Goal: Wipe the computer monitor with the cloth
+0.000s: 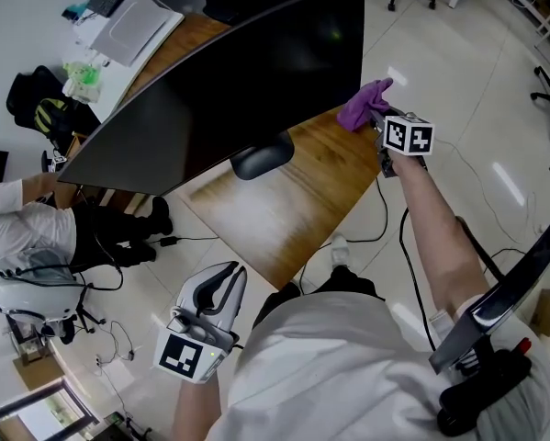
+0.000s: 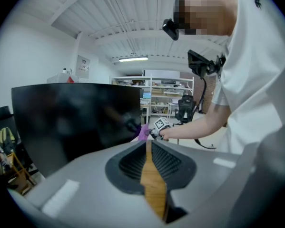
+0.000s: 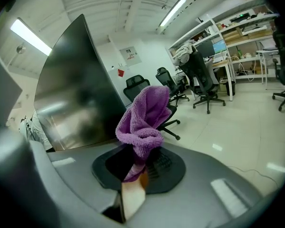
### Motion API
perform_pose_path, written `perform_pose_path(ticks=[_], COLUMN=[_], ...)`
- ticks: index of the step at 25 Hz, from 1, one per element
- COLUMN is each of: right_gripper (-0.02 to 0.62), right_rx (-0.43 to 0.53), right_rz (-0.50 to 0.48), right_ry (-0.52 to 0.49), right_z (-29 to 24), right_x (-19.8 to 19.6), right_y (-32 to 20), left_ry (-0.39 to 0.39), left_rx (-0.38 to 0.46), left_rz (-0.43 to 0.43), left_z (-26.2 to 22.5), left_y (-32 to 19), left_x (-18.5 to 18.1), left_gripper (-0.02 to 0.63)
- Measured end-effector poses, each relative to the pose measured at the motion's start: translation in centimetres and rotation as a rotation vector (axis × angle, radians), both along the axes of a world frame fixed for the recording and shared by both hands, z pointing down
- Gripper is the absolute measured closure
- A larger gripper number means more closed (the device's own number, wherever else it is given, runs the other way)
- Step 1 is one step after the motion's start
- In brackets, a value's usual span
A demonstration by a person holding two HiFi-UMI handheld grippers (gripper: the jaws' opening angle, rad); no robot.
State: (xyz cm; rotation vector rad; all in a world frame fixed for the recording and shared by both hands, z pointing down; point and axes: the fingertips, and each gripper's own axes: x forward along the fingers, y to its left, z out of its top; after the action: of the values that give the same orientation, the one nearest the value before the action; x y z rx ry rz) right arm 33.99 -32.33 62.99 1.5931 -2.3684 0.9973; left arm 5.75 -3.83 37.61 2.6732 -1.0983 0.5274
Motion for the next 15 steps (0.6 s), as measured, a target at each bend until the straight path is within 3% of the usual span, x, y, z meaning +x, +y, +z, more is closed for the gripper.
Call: perform_pose_path(ticks=[8, 15], right_gripper=[0.548, 0.548], right_rx=[-0.029, -0.035], right_rz=[0.121, 0.15], right_ry=[-0.041, -0.046], right_z=[0.5, 0.3], right_x=[-0.9, -2.7], right_y=[0.3, 0.9], left_ry=[0.005, 0.014], left_rx=[-0.006, 0.0], left_rz=[0.015, 0.027], left_z=[0.7, 0.9], left_y=[0.8, 1.1], left_x=[-1.4, -3.1], left_gripper=[0.549, 0.549])
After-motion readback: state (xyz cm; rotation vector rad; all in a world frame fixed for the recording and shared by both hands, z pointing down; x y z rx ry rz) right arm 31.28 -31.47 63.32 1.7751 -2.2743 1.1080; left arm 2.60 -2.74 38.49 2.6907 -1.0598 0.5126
